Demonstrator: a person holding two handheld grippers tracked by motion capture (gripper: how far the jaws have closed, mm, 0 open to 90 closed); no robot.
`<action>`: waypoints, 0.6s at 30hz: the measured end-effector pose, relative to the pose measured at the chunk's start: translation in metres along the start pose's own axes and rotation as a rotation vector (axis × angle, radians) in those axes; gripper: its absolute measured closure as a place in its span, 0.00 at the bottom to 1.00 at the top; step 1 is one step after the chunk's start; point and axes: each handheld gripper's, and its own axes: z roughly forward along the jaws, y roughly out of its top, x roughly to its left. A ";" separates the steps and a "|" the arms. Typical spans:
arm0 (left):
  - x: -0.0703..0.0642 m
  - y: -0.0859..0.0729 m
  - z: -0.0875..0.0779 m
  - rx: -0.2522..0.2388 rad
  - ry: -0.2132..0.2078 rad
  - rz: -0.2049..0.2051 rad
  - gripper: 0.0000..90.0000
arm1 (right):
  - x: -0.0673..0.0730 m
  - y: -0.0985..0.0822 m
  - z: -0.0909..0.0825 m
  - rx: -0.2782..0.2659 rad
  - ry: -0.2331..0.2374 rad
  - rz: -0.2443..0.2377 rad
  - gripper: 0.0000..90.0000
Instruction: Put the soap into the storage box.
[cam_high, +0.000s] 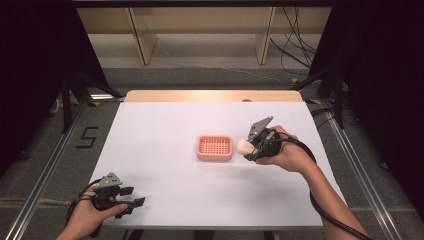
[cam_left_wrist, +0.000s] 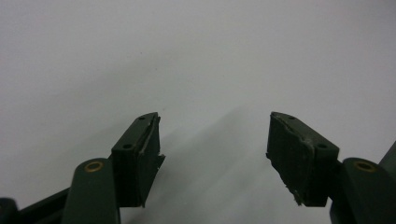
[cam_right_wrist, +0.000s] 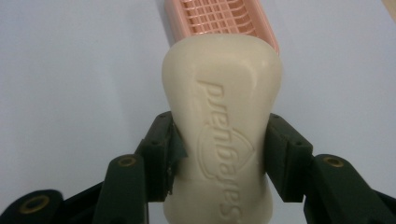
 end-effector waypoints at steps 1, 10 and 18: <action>0.000 0.000 0.000 -0.001 0.000 -0.001 0.38 | -0.001 0.001 0.001 0.001 0.004 0.000 0.56; -0.001 0.000 0.000 -0.010 -0.001 -0.012 0.38 | -0.007 0.007 0.004 0.018 0.013 -0.005 0.56; 0.000 0.000 0.000 -0.011 -0.002 -0.011 0.38 | -0.008 0.015 0.008 0.030 0.022 -0.014 0.56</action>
